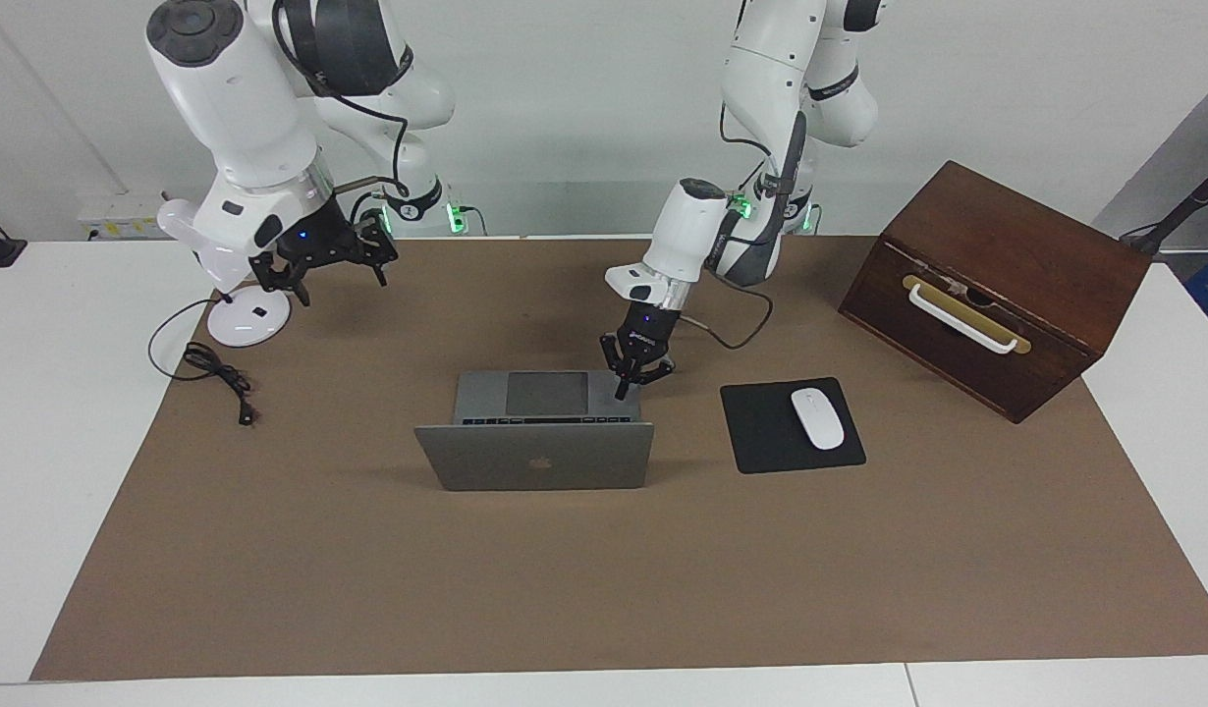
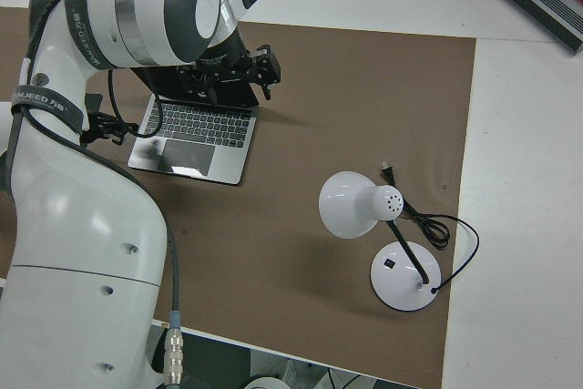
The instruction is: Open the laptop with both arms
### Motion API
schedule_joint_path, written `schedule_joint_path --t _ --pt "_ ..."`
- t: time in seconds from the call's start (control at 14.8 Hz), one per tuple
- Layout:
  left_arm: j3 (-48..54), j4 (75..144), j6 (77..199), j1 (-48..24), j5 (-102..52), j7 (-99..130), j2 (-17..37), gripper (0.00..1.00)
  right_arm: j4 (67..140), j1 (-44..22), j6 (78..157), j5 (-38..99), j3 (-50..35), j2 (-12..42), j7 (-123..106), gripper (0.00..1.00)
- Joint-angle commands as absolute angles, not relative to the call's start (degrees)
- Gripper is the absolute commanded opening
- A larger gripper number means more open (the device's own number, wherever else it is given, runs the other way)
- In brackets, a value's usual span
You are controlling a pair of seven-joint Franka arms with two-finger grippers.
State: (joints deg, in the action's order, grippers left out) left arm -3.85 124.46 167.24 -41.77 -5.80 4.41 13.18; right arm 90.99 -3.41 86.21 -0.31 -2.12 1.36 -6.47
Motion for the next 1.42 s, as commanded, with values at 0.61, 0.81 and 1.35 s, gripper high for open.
schedule_joint_path --t 0.61,0.81,1.35 --pt "-3.95 110.05 142.67 -36.91 -5.89 2.2 11.87 0.0 93.08 -2.46 86.31 1.23 0.79 0.18 -5.45 1.0" --pt "-4.04 108.37 138.18 -35.16 -5.8 0.71 10.12 0.0 92.81 -2.46 86.57 1.14 1.05 0.17 -5.45 1.0" --pt "-4.13 106.52 122.1 -28.05 -4.57 -7.99 1.33 0.0 92.2 -2.29 86.84 0.62 1.05 0.26 -5.19 1.0"
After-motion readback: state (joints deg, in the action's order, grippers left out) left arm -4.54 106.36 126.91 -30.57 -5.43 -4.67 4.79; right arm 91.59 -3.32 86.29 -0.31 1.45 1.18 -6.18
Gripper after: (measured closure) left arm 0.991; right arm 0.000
